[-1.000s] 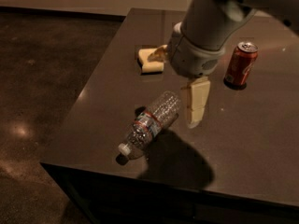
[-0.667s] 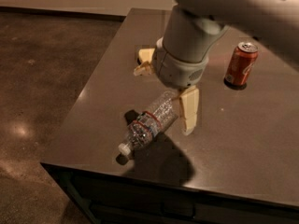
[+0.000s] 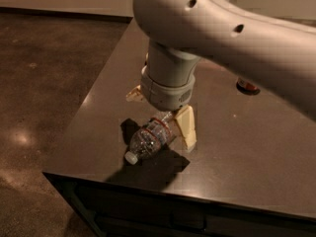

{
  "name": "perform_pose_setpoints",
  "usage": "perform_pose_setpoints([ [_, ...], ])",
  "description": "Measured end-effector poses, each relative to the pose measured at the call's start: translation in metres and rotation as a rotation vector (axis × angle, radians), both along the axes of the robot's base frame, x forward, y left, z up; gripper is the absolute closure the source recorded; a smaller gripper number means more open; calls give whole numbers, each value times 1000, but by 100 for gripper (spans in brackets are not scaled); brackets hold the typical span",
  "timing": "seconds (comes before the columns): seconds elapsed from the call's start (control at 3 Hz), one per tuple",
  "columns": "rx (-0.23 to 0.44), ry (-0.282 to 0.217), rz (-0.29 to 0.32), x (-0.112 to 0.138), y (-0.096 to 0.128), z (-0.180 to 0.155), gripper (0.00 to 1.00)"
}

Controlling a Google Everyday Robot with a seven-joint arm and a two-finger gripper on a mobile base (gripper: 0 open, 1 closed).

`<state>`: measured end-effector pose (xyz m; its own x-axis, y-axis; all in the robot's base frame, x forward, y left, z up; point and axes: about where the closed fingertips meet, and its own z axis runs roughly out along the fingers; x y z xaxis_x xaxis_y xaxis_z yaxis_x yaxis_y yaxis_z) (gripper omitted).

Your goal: Pick water bottle

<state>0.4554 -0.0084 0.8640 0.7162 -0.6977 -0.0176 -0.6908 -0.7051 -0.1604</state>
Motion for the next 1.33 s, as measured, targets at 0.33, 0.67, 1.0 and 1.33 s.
perform_pose_setpoints([
  [0.33,-37,4,32,3,5,-12,19],
  [0.67,-57,11,41,5,6,-18,41],
  [1.0,-59,9,21,11,1,-11,65],
  [1.33,-27,25,-13,17,-6,12,88],
])
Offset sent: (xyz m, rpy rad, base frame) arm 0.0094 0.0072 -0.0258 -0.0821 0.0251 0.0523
